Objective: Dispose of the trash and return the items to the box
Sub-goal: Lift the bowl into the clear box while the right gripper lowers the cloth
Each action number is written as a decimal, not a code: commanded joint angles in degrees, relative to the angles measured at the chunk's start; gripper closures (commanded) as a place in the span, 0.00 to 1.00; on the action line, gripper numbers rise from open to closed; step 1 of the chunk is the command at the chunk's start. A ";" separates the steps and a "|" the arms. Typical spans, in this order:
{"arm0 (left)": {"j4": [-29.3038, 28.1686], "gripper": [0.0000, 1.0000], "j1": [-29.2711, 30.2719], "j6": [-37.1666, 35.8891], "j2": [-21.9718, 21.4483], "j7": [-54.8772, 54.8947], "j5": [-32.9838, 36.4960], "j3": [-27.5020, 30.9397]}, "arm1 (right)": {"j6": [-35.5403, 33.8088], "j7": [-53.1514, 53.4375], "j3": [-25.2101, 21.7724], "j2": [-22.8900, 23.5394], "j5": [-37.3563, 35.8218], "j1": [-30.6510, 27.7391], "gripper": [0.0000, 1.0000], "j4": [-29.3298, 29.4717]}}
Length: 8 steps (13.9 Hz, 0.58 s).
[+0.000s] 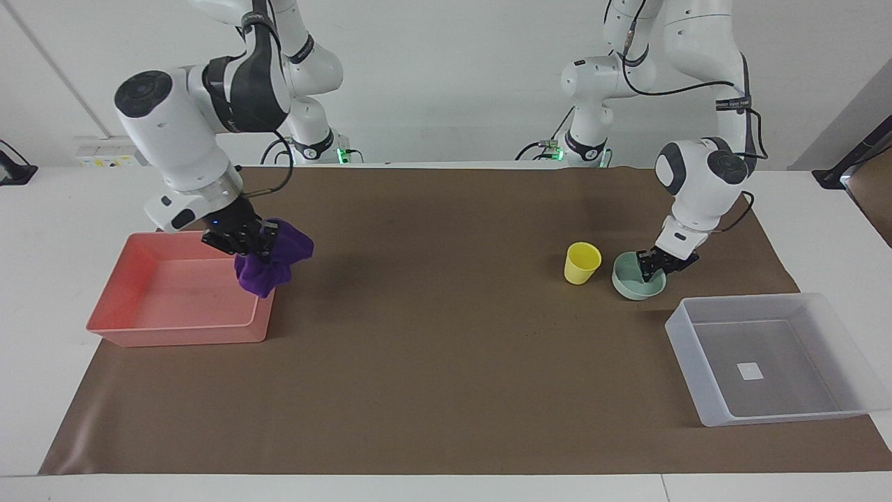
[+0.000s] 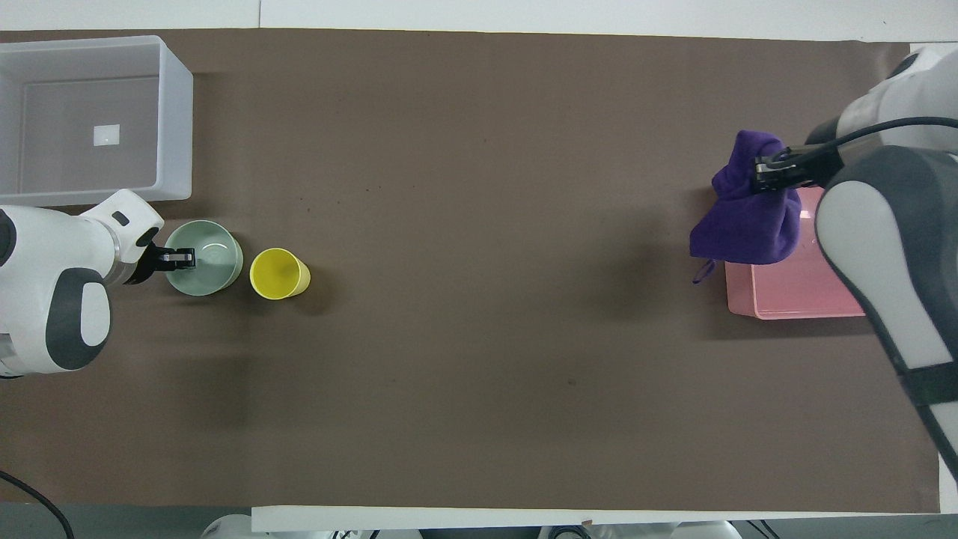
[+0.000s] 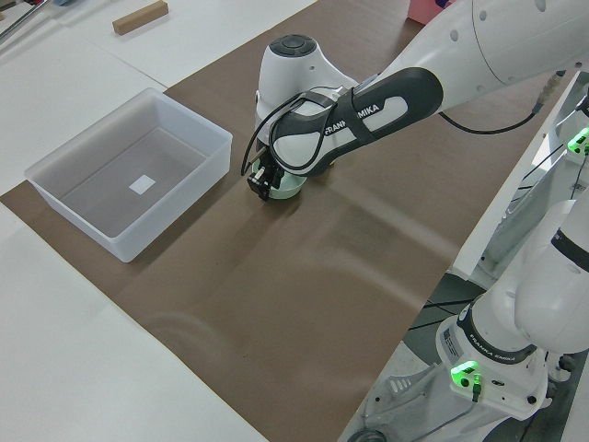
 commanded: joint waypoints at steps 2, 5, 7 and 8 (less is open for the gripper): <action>7.61 1.00 -0.59 -13.97 -2.78 -1.33 -0.42 0.37 | -1.09 -10.75 0.41 -1.77 -0.09 -9.39 1.00 -3.11; 21.82 1.00 -0.59 -34.43 -4.73 -1.51 -0.68 0.28 | 0.93 -11.03 0.33 -2.65 -0.18 -10.99 0.99 -7.07; 29.66 1.00 0.28 -40.55 -3.33 -1.42 -4.00 0.89 | 4.34 -11.29 0.33 -2.65 -0.27 -12.39 0.99 -10.75; 31.61 1.00 0.98 -39.34 -1.84 -1.51 -5.33 1.07 | 7.24 -11.47 0.33 -2.57 -0.27 -12.58 0.99 -12.95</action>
